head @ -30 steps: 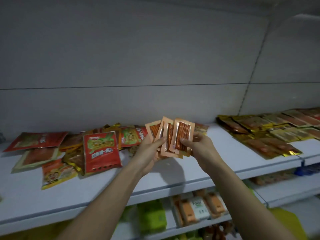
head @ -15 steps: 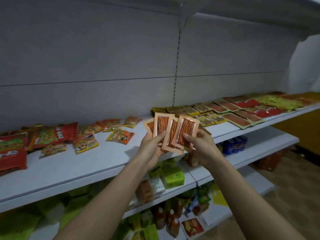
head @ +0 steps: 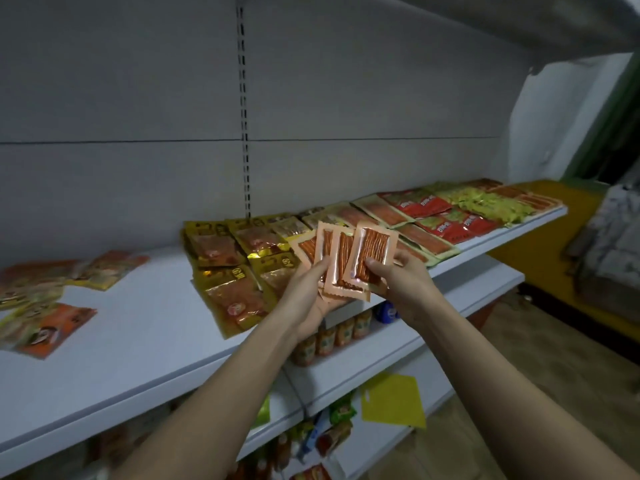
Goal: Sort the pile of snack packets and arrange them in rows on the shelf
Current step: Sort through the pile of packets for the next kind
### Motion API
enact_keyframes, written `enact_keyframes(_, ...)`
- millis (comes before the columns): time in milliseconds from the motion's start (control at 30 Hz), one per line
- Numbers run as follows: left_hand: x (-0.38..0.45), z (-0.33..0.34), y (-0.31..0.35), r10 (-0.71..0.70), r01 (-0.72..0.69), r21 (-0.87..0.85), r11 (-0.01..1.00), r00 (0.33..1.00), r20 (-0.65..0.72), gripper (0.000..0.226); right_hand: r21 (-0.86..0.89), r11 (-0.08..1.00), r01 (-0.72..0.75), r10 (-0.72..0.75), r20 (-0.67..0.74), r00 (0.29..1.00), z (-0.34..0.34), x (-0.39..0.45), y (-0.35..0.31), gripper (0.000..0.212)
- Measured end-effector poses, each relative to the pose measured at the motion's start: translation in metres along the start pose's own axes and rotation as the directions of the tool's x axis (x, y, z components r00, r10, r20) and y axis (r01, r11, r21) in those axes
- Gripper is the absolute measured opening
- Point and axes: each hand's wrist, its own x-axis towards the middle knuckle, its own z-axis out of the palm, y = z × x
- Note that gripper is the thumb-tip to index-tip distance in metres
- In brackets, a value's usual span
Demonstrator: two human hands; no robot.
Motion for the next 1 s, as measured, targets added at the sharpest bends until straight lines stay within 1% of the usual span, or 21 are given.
enact_keyframes(67, 0.034, 0.021, -0.007, -0.016, 0.016, 0.003, 1.000, 0.999, 0.031, 0.027, -0.016, 1.000, 0.011, -0.011, -0.019, 1.000, -0.020, 0.033, -0.005, 0.018)
enact_keyframes(133, 0.069, 0.041, -0.013, 0.006, -0.009, 0.042, 0.999, 0.998, 0.062, 0.028, -0.013, 1.000, 0.028, -0.028, -0.037, 0.999, -0.039, 0.064, -0.010, 0.016)
enact_keyframes(233, 0.113, 0.069, -0.026, 0.049, -0.052, 0.086, 0.995, 0.998, 0.034, 0.033, -0.052, 0.997, 0.052, -0.055, -0.047, 0.997, -0.070, 0.102, -0.016, 0.017)
enact_keyframes(300, 0.139, 0.089, -0.038, 0.063, -0.065, 0.084, 0.994, 0.998, 0.018, 0.037, -0.075, 0.996, 0.050, -0.052, -0.037, 0.998, -0.093, 0.120, -0.019, 0.010)
enact_keyframes(400, 0.175, 0.123, -0.056, 0.063, -0.065, 0.074, 0.995, 0.998, 0.030, 0.038, -0.070, 0.996, 0.052, -0.054, -0.039, 0.998, -0.134, 0.149, -0.019, 0.010)
enact_keyframes(533, 0.212, 0.179, -0.089, 0.063, -0.072, 0.135, 0.988, 0.996, 0.067, 0.044, -0.033, 0.997, 0.068, -0.069, -0.047, 0.997, -0.198, 0.194, -0.020, 0.011)
enact_keyframes(667, 0.252, 0.240, -0.130, 0.086, -0.092, 0.177, 0.980, 0.996, 0.038, 0.048, -0.032, 0.996, 0.084, -0.084, 0.001, 0.996, -0.269, 0.234, -0.029, 0.010)
enact_keyframes(767, 0.279, 0.291, -0.164, 0.138, -0.137, 0.154, 0.979, 0.990, -0.002, 0.049, -0.059, 0.993, 0.101, -0.099, 0.047, 0.994, -0.327, 0.258, -0.037, 0.007)
enact_keyframes(867, 0.305, 0.345, -0.195, 0.172, -0.165, 0.147, 0.975, 0.985, -0.034, 0.048, -0.067, 0.993, 0.099, -0.096, 0.047, 0.994, -0.385, 0.278, -0.049, 0.004)
enact_keyframes(933, 0.324, 0.378, -0.212, 0.190, -0.183, 0.134, 0.974, 0.981, -0.038, 0.047, -0.074, 0.992, 0.105, -0.101, 0.044, 0.994, -0.421, 0.293, -0.057, 0.014)
enact_keyframes(1000, 0.341, 0.406, -0.227, 0.192, -0.182, 0.128, 0.975, 0.979, -0.072, 0.047, -0.077, 0.992, 0.097, -0.093, 0.048, 0.994, -0.453, 0.310, -0.061, 0.024)
